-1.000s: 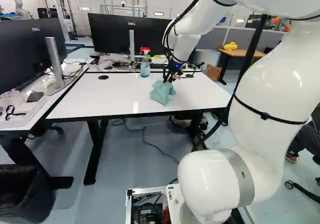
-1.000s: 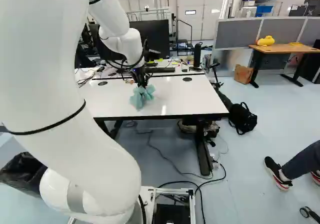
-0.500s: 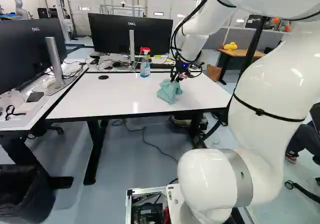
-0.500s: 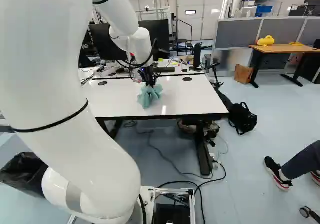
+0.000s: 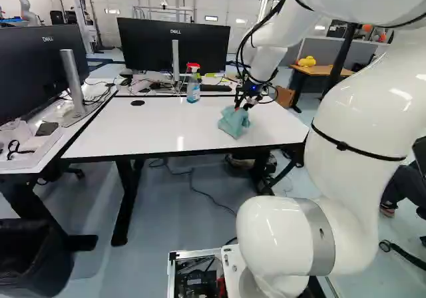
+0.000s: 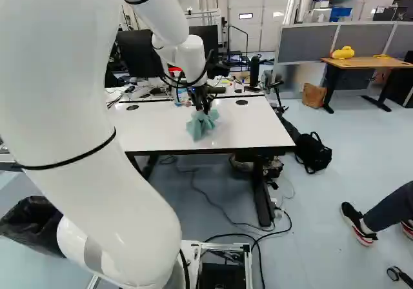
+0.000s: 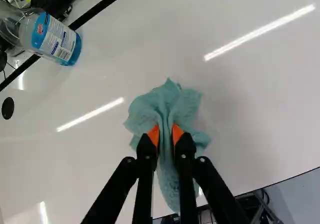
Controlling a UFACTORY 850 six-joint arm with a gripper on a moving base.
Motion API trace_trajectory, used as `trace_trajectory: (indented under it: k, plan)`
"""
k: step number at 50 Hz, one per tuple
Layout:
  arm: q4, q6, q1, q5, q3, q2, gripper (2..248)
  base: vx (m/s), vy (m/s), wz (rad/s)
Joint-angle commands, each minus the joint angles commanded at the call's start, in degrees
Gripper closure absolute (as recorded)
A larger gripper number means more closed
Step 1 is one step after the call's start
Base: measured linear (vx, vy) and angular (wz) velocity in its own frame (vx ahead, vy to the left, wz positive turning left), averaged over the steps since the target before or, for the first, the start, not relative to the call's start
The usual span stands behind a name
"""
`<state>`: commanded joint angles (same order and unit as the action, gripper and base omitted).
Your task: Clean the table with the green towel
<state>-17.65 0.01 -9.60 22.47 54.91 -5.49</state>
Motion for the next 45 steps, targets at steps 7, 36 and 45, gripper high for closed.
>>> trace_trajectory:
  k: [7, 36, 45]
  plan:
    - [0.0, 0.0, 0.0, 0.0, 0.0, 0.0, 144, 0.0, 0.0, 0.0]
    - [0.0, 0.0, 0.3, 0.0, -0.1, 1.0, 3, 0.0, 0.0, 0.0]
    - [0.0, 0.0, 1.8, 0.0, -0.3, 2.2, 3, 0.0, 0.0, 0.0]
